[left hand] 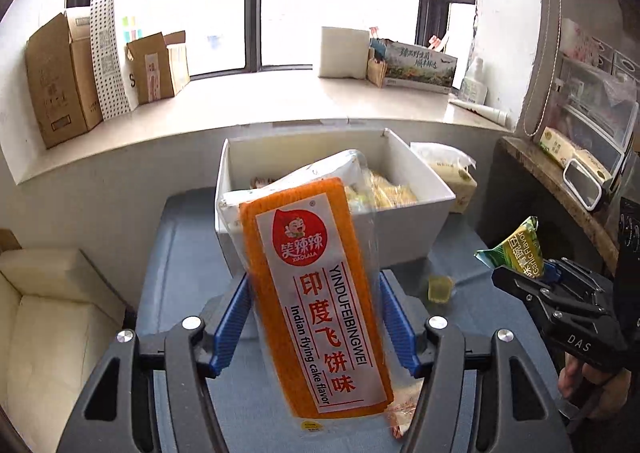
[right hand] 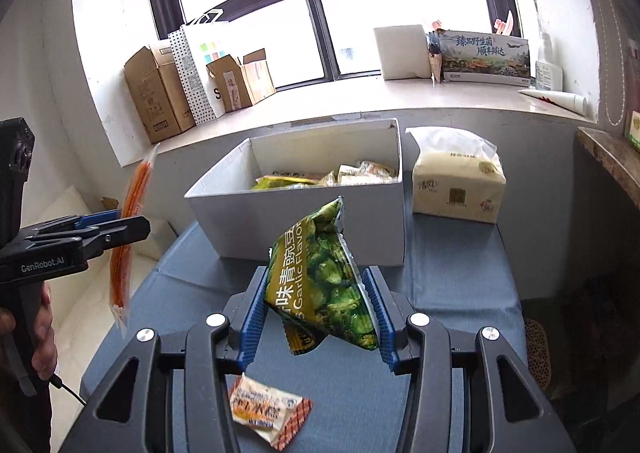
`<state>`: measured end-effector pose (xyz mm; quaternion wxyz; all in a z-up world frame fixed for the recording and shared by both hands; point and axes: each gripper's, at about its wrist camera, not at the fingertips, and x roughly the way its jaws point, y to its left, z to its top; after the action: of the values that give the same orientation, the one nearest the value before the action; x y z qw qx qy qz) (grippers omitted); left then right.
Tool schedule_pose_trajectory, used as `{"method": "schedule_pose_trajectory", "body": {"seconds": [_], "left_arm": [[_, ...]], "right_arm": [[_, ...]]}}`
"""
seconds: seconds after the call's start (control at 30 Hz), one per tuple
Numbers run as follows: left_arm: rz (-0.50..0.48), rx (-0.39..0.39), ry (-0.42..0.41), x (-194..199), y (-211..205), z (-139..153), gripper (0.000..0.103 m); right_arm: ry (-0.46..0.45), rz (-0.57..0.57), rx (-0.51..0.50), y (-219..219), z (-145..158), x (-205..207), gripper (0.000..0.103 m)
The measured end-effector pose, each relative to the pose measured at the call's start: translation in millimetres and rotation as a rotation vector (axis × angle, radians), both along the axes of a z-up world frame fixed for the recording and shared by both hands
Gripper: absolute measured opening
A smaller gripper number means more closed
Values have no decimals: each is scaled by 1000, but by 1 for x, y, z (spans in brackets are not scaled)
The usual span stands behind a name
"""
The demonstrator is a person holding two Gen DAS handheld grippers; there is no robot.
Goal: Organize snacks
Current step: 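Carry both packs into the white box and open both grippers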
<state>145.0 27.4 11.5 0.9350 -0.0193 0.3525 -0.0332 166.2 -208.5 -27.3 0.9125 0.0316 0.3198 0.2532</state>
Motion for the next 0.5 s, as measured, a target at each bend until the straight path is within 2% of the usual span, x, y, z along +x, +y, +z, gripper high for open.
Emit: {"method": "schedule_pose_trajectory", "body": {"seconds": [0.13, 0.23, 0.33, 0.4, 0.43, 0.5], "left_arm": [[-43, -3, -32, 49, 11, 26, 68], [-19, 68, -49, 89, 14, 39, 68], [-22, 77, -82, 126, 18, 48, 68], [-5, 89, -70, 151, 21, 48, 69], [-3, 102, -56, 163, 21, 45, 71], [8, 139, -19, 184, 19, 33, 89]], "right_arm": [[27, -18, 32, 10, 24, 52, 51], [41, -40, 29, 21, 39, 88, 51], [28, -66, -9, 35, 52, 122, 51], [27, -71, -37, 47, 58, 142, 51], [35, -75, -18, 50, 59, 152, 51], [54, -76, 14, 54, 58, 169, 54]]}}
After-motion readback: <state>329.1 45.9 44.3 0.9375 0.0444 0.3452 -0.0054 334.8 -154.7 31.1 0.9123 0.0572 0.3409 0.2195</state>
